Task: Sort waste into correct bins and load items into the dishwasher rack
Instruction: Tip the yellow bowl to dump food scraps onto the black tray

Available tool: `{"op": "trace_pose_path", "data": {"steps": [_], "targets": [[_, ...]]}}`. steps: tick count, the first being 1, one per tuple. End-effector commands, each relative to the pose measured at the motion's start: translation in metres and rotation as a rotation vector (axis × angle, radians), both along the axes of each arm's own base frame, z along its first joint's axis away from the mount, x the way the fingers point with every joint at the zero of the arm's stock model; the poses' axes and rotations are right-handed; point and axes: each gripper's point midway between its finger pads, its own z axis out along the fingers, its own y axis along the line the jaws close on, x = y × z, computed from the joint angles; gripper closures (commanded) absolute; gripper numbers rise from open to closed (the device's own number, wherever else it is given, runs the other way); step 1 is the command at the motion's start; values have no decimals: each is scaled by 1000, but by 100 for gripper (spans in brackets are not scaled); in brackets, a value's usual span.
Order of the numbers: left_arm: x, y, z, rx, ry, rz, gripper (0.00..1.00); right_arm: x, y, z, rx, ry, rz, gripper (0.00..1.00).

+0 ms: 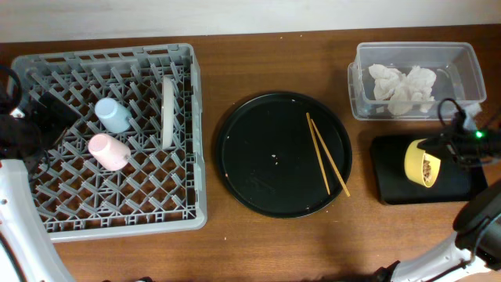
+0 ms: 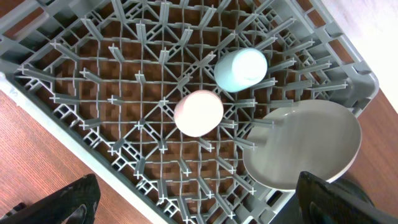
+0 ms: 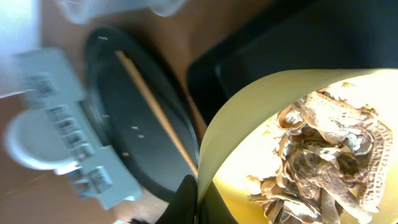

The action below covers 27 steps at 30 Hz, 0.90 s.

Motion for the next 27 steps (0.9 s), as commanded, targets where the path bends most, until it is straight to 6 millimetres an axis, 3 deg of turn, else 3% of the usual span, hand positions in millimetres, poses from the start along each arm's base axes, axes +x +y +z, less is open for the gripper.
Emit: {"op": "trace_pose_path", "data": {"steps": [1,12,19,27], "targets": [[0,2,2,4,-5,14,1,12,2,25,107,-193,-14,96],[0,2,2,4,-5,14,1,13,-5,37,161,-260,-63,96],[0,2,2,4,-5,14,1,12,-23,42,151,-326,-103,96],[0,2,2,4,-6,14,1,13,-23,44,157,-341,-103,96]]}}
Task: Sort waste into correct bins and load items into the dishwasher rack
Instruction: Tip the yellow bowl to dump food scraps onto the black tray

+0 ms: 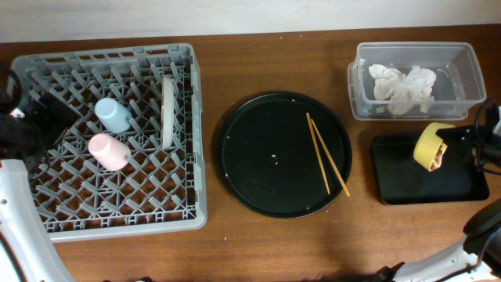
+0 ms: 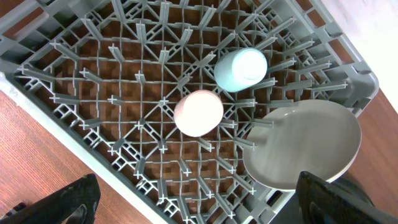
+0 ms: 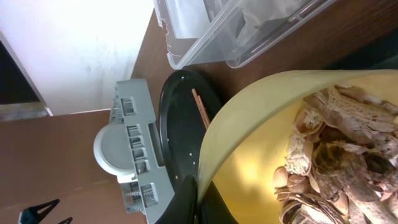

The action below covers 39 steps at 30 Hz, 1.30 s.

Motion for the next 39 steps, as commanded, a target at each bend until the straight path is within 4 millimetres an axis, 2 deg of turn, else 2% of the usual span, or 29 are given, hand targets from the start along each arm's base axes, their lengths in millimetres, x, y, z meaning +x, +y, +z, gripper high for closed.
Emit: {"op": "trace_pose_path", "data": {"steps": [1,6,10,14,22,25,28,30,32,35,39], "targets": [[0,2,2,4,-6,14,1,3,4,9,20,-50,3,96],[0,2,2,4,-6,14,1,4,4,11,34,-58,-3,96],[0,2,2,4,-6,13,1,9,9,27,114,-117,-23,96],[0,2,2,4,-6,14,1,7,10,24,114,-103,-21,96],[0,2,2,4,-6,13,1,2,-10,23,81,-139,-62,96],[0,2,2,4,-6,14,1,4,-13,16,73,-137,-73,96],[0,2,2,4,-6,13,1,1,-8,10,107,-128,-76,96],[0,2,2,4,-6,13,1,2,-12,-4,67,-112,-73,96],[0,2,2,4,-6,13,1,0,-17,-23,140,33,-152,96],[0,2,2,4,-6,14,1,3,-12,-10,201,-78,-137,96],[0,2,2,4,-6,13,1,5,-11,-2,234,-114,-140,96]]}}
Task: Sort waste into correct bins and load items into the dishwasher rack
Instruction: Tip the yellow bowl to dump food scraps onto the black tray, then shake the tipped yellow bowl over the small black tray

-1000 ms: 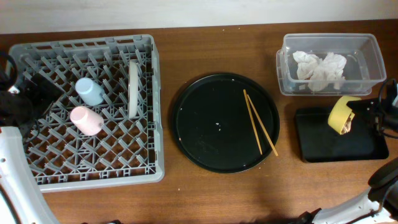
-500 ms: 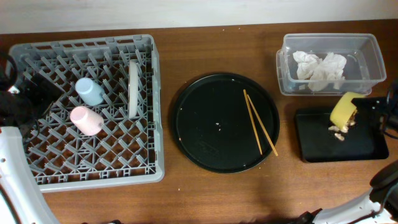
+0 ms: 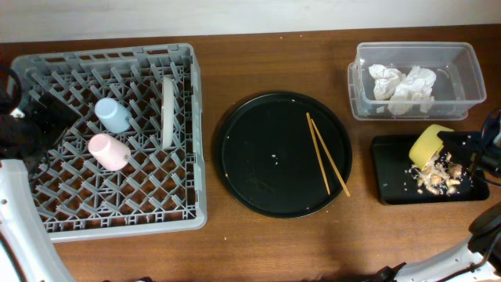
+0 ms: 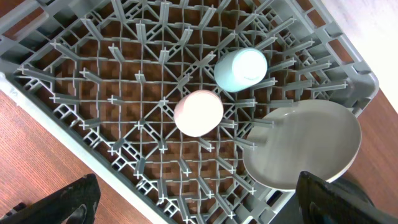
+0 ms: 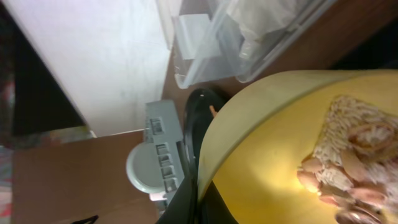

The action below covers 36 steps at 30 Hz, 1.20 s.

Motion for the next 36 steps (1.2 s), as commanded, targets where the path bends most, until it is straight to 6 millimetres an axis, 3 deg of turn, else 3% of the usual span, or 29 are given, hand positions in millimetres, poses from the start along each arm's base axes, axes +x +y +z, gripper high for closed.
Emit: {"op": "trace_pose_path", "data": {"steps": [1,8,10,13,16,20,22,25,29,33,36], "targets": [[0,2,2,4,-6,14,1,3,0,10,51,-49,-19,96],[0,2,2,4,-6,14,1,-4,1,2,106,61,-43,96],[0,2,2,4,-6,13,1,-4,3,7,79,3,-19,96],[0,2,2,4,-6,13,1,-5,0,-5,64,55,-21,96],[0,2,2,4,-6,13,1,-3,7,15,87,-75,-5,96],[0,2,2,4,-6,13,1,-4,5,13,153,-9,-37,96],[0,2,2,4,-6,13,1,-1,4,21,110,-110,-23,96],[0,2,2,4,-6,13,1,-4,3,12,143,-13,-38,96],[0,2,2,4,-6,13,1,0,3,19,80,-130,-11,96],[0,2,2,4,-6,13,1,-8,8,25,265,7,-74,96],[0,2,2,4,-6,13,1,-5,2,32,234,-80,-78,96]]}}
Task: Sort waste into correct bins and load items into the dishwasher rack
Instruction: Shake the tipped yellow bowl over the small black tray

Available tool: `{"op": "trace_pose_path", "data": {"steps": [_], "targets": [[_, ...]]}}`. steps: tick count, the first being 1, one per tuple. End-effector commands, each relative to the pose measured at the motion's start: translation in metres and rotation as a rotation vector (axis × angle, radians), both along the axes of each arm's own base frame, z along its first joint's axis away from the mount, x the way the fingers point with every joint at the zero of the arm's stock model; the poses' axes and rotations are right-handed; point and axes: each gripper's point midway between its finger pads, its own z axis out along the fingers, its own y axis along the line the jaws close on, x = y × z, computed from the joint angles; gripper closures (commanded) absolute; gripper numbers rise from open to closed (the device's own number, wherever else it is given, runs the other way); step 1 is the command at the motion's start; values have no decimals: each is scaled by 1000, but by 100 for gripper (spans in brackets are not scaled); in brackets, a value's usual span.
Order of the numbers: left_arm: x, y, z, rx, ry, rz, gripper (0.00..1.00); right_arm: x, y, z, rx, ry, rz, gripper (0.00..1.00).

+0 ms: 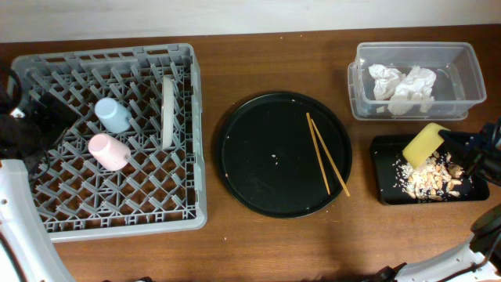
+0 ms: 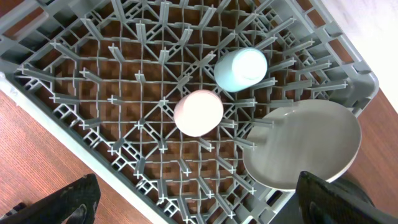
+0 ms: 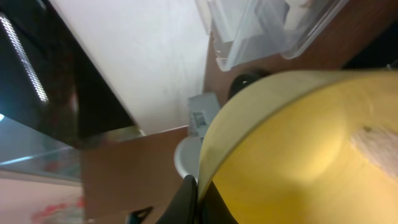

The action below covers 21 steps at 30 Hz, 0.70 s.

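Observation:
My right gripper (image 3: pixel 200 199) is shut on the rim of a yellow bowl (image 1: pixel 423 144), held tipped over the black bin (image 1: pixel 389 192) at the right. Food scraps (image 1: pixel 430 174) lie in that bin. In the right wrist view the bowl (image 3: pixel 298 149) shows almost bare, with one pale smear. The grey dishwasher rack (image 1: pixel 47 223) at left holds a blue cup (image 1: pixel 114 115), a pink cup (image 1: pixel 108 150) and a white plate (image 1: pixel 167 110) on edge. Two chopsticks (image 1: pixel 326 153) lie on the round black tray (image 1: pixel 258 172). My left gripper (image 2: pixel 199 205) hangs open above the rack (image 2: pixel 93 118).
A clear plastic bin (image 1: pixel 368 110) with crumpled white tissue (image 1: pixel 401 84) stands at the back right, just behind the black bin. Bare wooden table (image 1: pixel 235 243) runs along the front edge.
The bowl is tipped further over the black bin and has emptied almost fully; more scraps lie spread in the bin. The left arm has not moved.
The right gripper held the yellow bowl full of scraps above the empty black bin. It then held the bowl tilted on its side there. Later scraps lay in the bin, and now the bowl is nearly bare. The left gripper stayed open over the rack.

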Motion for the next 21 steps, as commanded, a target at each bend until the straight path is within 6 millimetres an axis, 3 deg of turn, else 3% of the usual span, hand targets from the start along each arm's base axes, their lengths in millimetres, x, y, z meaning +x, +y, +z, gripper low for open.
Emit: {"op": "trace_pose_path", "data": {"steps": [1,4,6,8,11,14,17,21], "targets": [[0,2,2,4,-5,13,1,5,-12,4,-15,-84,-36,96],[0,2,2,4,-5,13,1,-3,-9,-13,73,130,-41,96],[0,2,2,4,-5,14,1,1,-9,0,71,29,-46,96],[0,2,2,4,-6,13,1,6,-15,1,-58,-105,-29,96],[0,2,2,4,-5,14,1,1,-16,-20,-36,70,-25,96],[0,2,2,4,-5,13,1,5,-14,-2,-74,-97,-21,94],[0,2,2,4,-5,13,1,1,-10,-4,1,-7,-27,96],[0,2,2,4,-6,13,1,-2,-2,17,-78,-149,-1,96]]}}
